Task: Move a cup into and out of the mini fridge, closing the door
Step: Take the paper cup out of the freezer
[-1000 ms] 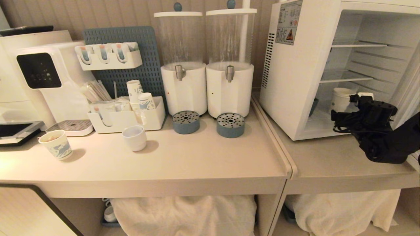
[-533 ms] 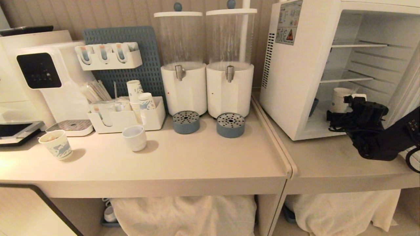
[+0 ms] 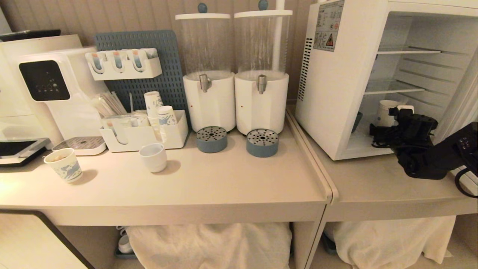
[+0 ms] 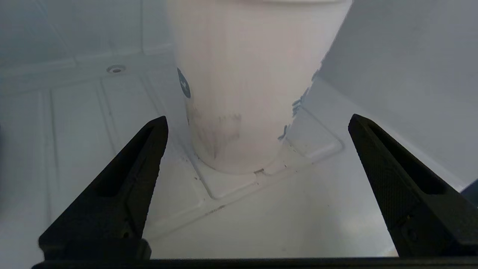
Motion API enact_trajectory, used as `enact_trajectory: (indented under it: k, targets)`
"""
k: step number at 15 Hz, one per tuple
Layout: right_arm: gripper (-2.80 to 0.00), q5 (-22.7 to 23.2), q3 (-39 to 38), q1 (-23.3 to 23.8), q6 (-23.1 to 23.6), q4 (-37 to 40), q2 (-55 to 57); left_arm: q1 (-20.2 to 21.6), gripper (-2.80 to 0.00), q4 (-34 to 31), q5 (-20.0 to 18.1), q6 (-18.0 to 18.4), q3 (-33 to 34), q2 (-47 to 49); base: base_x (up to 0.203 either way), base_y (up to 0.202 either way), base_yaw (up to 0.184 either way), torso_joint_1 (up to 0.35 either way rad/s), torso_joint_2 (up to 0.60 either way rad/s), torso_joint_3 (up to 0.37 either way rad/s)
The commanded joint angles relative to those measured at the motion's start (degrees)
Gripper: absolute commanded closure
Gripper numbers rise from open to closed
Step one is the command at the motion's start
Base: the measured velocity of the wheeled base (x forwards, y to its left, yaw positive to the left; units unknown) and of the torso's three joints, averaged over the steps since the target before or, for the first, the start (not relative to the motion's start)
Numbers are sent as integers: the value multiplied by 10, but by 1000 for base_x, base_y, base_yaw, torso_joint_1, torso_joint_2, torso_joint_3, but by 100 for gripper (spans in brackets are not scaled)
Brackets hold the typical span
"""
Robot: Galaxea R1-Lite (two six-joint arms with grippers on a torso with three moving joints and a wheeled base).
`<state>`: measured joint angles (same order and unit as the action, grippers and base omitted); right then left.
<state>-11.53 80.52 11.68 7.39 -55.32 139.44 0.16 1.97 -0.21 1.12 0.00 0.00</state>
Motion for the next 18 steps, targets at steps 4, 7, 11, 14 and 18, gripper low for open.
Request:
enact_trajectory:
  k: [4,7,11,14,18]
  targets:
    - [0,-2,8,1,1,2,3,0,0,0,-1,0,11,1,0,0,0,0,0,0]
    - [0,-1,2,1,1,3,2,0,0,0,-1,0,10,1,0,0,0,0,0,0]
    - [0,9,-30,6,0,-3,-12,0,0,1,-1,1,11,0,0,0,0,0,0,0]
    - [0,51,-97,19,-3,-3,-66,0,0,1,-1,6,11,0,0,0,0,0,0,0]
    - [0,96,-186,33,-8,0,-148,0,0,0,-1,6,11,0,0,0,0,0,0,0]
